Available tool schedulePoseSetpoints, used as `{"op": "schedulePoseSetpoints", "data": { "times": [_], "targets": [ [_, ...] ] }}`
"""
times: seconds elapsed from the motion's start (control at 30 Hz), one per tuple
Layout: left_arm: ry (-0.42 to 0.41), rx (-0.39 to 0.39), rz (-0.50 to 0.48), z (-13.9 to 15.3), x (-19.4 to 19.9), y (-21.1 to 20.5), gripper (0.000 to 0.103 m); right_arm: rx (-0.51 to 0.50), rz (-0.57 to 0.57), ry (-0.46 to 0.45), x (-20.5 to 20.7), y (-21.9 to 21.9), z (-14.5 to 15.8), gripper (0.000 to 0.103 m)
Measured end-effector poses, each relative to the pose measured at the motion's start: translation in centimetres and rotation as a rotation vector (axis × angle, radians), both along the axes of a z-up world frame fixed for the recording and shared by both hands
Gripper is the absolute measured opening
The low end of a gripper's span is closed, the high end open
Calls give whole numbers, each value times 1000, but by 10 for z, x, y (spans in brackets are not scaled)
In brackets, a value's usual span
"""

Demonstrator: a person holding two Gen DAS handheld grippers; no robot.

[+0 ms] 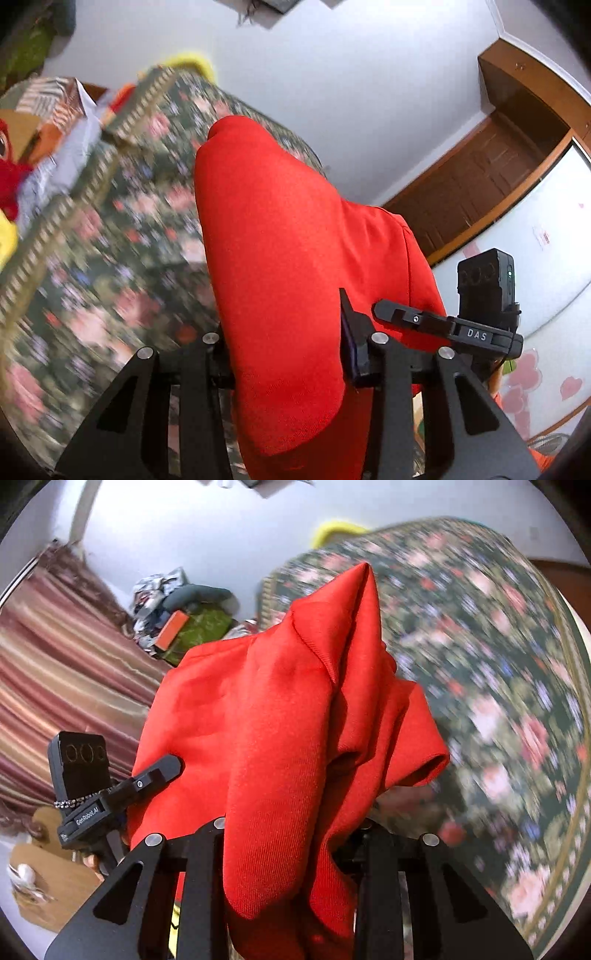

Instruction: Fold large clothes

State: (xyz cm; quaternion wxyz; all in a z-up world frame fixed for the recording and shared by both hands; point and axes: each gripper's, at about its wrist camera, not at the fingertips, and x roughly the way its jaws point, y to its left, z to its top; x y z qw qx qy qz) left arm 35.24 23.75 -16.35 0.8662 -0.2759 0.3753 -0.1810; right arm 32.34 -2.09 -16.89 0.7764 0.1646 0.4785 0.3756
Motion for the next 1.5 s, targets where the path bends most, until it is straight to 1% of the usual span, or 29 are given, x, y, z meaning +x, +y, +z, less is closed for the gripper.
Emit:
{"op": "schedulePoseSetpoints", "data": {
  "times": [0.13, 0.23, 0.33, 0.37, 0.47, 0.53, 0.63, 0.67, 0.73, 0.8, 0.83, 0.87, 0.9, 0.97, 1.0, 1.07, 1.13, 1.2, 1.27, 1.33, 1.43, 1.47, 1.5],
  "targets": [
    [-8, 27, 43, 7, 15, 42, 39, 11, 19, -18, 16, 34, 1, 25],
    [3, 52, 63, 1, 27, 68, 39, 0, 34, -17, 33, 68, -10, 25],
    [37, 65, 89, -16, 44, 91, 39, -19, 44, -10, 45, 92, -26, 25],
    [55, 66, 99, -25, 52, 100, 39, -24, 45, -5, 47, 97, -31, 25],
    [108, 66, 117, -52, 69, 122, 39, -29, 35, 37, 65, 119, -60, 25],
    [139, 99, 117, -71, 80, 129, 39, -38, 25, 60, 73, 128, -74, 25],
    [194, 134, 131, -99, 93, 137, 39, -72, 11, 109, 87, 144, -107, 25],
    [214, 144, 134, -110, 97, 140, 40, -80, 4, 122, 86, 147, -112, 25],
    [272, 187, 142, -134, 103, 144, 40, -85, -20, 169, 90, 149, -132, 25],
    [324, 223, 138, -154, 107, 146, 43, -92, -35, 209, 89, 148, -149, 26],
    [345, 235, 139, -165, 105, 147, 48, -102, -36, 207, 86, 147, -152, 27],
    [344, 238, 147, -167, 102, 147, 53, -121, -31, 192, 83, 146, -151, 29],
    [335, 232, 163, -170, 98, 151, 55, -153, -16, 161, 79, 145, -149, 31],
    [316, 226, 200, -169, 87, 157, 63, -211, 1, 107, 72, 143, -142, 35],
    [311, 243, 222, -167, 81, 159, 66, -238, 6, 75, 69, 142, -139, 36],
    [304, 295, 249, -164, 71, 159, 73, -295, 3, 22, 60, 137, -132, 45],
    [296, 342, 259, -159, 56, 156, 76, -339, 0, -11, 58, 132, -134, 52],
    [292, 355, 269, -153, 46, 153, 76, -373, -2, -30, 52, 124, -134, 55],
    [284, 368, 285, -149, 32, 151, 77, -400, -7, -41, 45, 115, -132, 60],
    [278, 378, 302, -145, 20, 149, 77, -422, -3, -59, 37, 110, -128, 61],
    [277, 372, 321, -138, 1, 144, 77, -481, 12, -117, 19, 104, -118, 61],
    [289, 382, 316, -136, -4, 140, 77, -494, 16, -139, 11, 99, -111, 61],
    [301, 412, 318, -135, -8, 137, 77, -501, 12, -151, 5, 96, -105, 61]
  ]
}}
